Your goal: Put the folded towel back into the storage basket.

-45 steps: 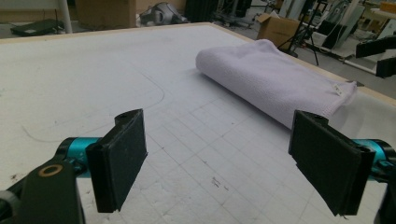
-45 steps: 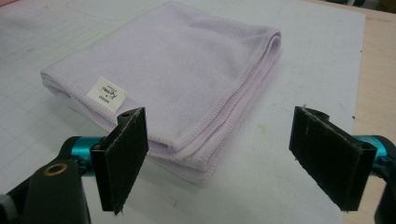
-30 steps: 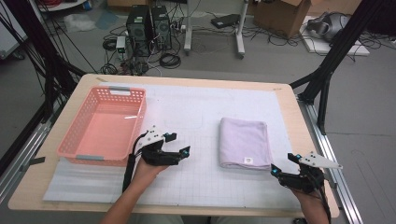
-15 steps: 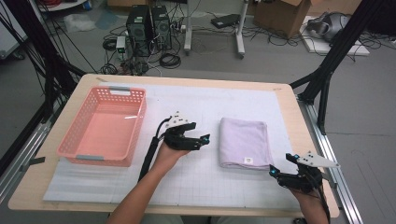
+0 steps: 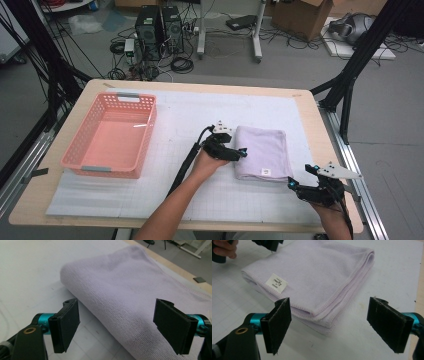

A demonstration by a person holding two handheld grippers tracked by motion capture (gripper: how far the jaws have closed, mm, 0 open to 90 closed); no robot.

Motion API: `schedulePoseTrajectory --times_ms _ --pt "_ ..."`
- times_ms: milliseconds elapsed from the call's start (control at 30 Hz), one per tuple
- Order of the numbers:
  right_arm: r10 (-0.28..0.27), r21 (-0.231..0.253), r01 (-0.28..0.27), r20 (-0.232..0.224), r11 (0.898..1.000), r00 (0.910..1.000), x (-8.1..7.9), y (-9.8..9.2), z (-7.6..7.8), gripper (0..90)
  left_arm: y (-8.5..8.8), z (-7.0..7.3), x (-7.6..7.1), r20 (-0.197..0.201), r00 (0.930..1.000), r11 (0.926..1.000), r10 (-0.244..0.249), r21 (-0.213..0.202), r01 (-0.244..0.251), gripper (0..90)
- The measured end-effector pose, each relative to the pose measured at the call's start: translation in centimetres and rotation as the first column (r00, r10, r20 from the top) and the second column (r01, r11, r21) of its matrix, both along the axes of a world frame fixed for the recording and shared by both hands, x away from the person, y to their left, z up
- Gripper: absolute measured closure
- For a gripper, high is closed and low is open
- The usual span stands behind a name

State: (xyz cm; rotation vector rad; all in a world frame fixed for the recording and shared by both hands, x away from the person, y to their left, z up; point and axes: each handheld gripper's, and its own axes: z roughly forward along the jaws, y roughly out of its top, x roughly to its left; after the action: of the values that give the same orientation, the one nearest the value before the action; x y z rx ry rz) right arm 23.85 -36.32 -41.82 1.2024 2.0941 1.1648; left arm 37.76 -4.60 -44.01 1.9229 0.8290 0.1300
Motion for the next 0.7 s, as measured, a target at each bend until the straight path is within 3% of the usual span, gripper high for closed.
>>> schedulePoseTrajectory --times_ms 300,467,600,700 --pt "0.003 0.005 -0.003 -0.006 1.0 1.0 0.0 0.0 0.0 18.5 -1.7 -0.9 0.1 -0.077 0.9968 0.9974 -0.021 0.068 0.027 21.7" --pt "0.006 0.007 -0.006 -0.005 1.0 1.0 0.0 0.1 0.0 18.4 -2.1 -0.8 -0.1 -0.082 0.9966 0.9947 -0.01 0.101 0.018 24.4" --pt "0.009 0.006 -0.009 -0.006 1.0 0.9999 0.1 0.1 0.0 18.4 -2.1 -0.7 -0.2 -0.113 0.9933 0.996 -0.026 0.082 0.035 43.0" --pt "0.008 0.005 -0.008 -0.005 1.0 1.0 0.1 0.0 0.0 18.5 -2.3 -0.8 -0.4 -0.108 0.9938 0.9971 -0.027 0.068 0.035 54.8"
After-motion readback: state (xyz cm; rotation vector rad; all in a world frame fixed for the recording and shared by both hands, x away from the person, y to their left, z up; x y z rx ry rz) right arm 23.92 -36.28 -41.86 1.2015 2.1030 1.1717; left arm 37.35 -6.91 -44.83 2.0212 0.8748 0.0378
